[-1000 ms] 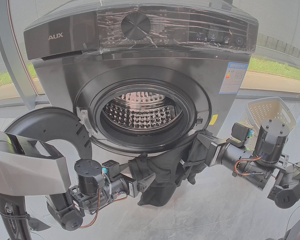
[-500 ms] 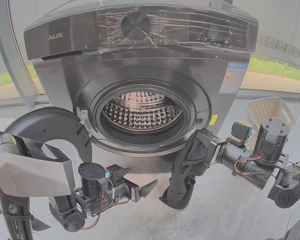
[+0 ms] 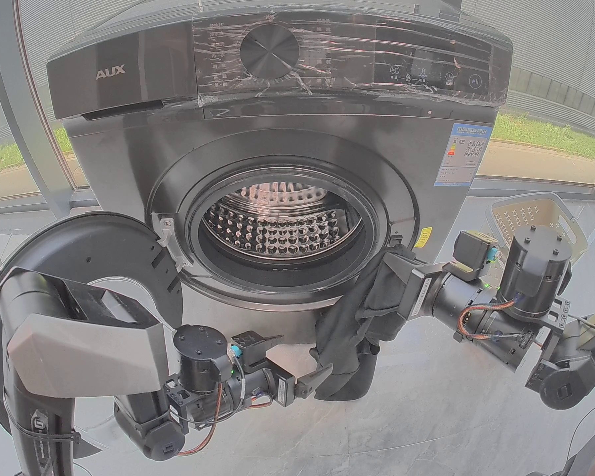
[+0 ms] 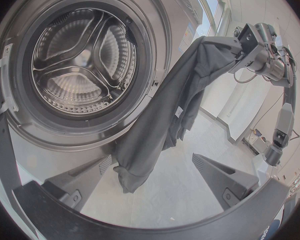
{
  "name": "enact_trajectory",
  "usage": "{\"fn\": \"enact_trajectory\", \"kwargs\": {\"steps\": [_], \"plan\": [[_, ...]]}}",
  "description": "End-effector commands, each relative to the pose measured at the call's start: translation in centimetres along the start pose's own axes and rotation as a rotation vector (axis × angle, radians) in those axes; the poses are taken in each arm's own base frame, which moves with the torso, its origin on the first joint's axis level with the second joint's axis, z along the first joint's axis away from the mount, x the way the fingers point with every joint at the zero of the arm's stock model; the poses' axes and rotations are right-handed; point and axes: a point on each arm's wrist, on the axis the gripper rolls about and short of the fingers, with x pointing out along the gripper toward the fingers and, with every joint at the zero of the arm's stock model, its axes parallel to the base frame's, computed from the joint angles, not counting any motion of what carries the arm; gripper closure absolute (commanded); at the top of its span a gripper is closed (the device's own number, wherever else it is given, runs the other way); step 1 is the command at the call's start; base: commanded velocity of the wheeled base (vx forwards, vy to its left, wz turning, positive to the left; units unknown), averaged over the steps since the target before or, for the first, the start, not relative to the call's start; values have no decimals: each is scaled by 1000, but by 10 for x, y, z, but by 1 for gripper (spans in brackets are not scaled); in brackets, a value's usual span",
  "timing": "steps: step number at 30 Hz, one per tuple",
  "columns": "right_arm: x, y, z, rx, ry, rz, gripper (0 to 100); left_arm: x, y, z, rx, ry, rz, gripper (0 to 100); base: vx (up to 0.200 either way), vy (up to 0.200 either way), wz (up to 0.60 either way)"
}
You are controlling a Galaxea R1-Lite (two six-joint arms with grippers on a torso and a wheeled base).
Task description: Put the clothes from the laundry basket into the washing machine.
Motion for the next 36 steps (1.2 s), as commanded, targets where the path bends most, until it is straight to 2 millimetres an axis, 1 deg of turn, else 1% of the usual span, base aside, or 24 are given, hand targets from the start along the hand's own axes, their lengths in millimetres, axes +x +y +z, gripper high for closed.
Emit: {"fn": "enact_trajectory", "kwargs": {"steps": [1, 5, 9, 10, 12, 16, 22, 23, 25, 28, 30, 33, 36], "plan": [[7, 8, 0, 5, -7, 22, 100, 15, 9, -3, -5, -17, 22, 0, 0, 0, 0], [13, 11, 4, 20, -26, 32, 100, 21, 14, -3, -6, -30, 31, 0, 0, 0, 0], [19, 19, 8, 46, -50, 36, 100, 24, 20, -5, 3, -30, 46, 0, 0, 0, 0], [19, 19, 8, 46, -50, 35, 100, 24, 20, -6, 3, -30, 46, 0, 0, 0, 0], [19, 27, 9, 63, -40, 52, 100, 30, 23, -6, 8, -42, 62, 0, 0, 0, 0], [21, 30, 7, 74, -34, 50, 100, 38, 29, -5, 7, -66, 89, 0, 0, 0, 0], [21, 30, 6, 75, -32, 49, 100, 48, 33, -6, 10, -86, 96, 0, 0, 0, 0], [20, 31, 7, 75, -33, 51, 100, 54, 37, -7, 10, -94, 103, 0, 0, 0, 0], [20, 30, 6, 75, -32, 51, 100, 59, 42, -9, 9, -103, 115, 0, 0, 0, 0], [19, 30, 6, 74, -31, 50, 100, 65, 48, -12, 8, -111, 127, 0, 0, 0, 0], [18, 30, 6, 74, -29, 50, 100, 68, 51, -9, 7, -125, 130, 0, 0, 0, 0], [18, 30, 5, 74, -28, 48, 100, 66, 50, -8, 10, -125, 121, 0, 0, 0, 0], [19, 25, 6, 74, -33, 25, 100, 61, 49, -9, 11, -111, 118, 0, 0, 0, 0]]}}
